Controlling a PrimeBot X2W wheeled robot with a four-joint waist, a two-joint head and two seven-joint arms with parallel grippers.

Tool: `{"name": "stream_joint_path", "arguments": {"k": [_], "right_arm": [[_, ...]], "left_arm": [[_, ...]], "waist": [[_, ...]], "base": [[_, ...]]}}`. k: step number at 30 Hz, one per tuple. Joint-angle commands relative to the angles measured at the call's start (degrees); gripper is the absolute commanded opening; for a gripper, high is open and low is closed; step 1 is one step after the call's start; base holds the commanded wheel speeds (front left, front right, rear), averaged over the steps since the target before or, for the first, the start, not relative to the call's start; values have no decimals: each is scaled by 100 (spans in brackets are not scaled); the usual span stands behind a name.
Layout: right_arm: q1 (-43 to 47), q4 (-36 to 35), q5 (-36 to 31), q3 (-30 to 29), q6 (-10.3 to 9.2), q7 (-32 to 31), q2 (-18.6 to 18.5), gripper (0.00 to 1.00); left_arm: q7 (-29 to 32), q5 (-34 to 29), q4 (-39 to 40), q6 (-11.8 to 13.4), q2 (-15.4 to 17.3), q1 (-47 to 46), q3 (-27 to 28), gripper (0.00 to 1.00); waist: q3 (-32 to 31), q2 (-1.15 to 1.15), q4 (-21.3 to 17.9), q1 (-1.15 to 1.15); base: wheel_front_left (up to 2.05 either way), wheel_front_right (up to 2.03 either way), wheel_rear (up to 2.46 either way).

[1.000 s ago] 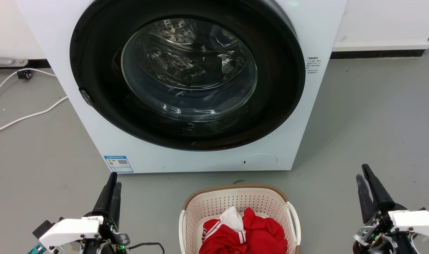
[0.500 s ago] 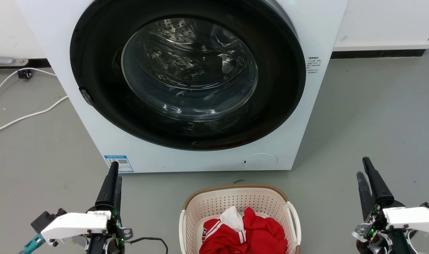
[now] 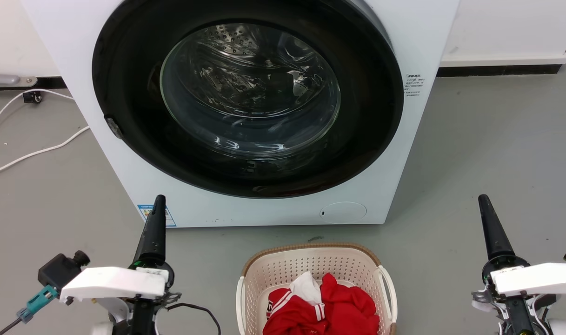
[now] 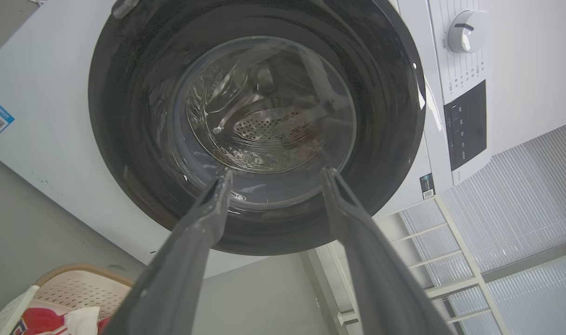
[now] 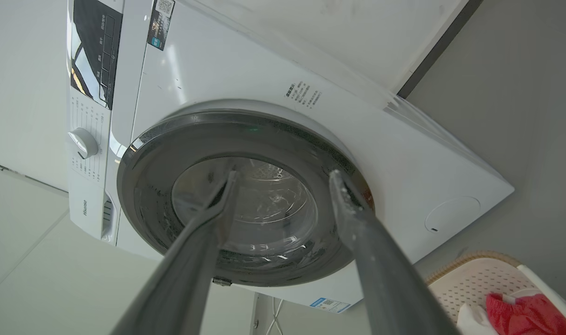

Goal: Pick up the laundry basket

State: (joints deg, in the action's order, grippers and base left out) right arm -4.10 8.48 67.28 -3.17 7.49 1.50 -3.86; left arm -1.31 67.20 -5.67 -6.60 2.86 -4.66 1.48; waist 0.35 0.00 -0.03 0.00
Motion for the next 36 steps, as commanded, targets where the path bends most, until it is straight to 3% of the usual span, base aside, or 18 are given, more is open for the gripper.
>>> {"name": "stream_joint_path", "arguments": {"k": [1,9,36], "right_arm": [[-51,-150,-348,18,0,73,-22,100],[0,-225,-1428,101,0,233,0,100],[121,-124,-4217,98,0,374,48,100]], "left_arm": [[-74,-349,160,51,20,-151,-76,100],[-239,-1381,215,244,18,-135,-284,100],[-689,-3704,-236,645,76,-129,-653,100]], "waist": [[-1,0,0,0],[-2,0,6,0],[-12,0,17,0]], "base": [[0,0,0],[0,0,0],[0,0,0]]}}
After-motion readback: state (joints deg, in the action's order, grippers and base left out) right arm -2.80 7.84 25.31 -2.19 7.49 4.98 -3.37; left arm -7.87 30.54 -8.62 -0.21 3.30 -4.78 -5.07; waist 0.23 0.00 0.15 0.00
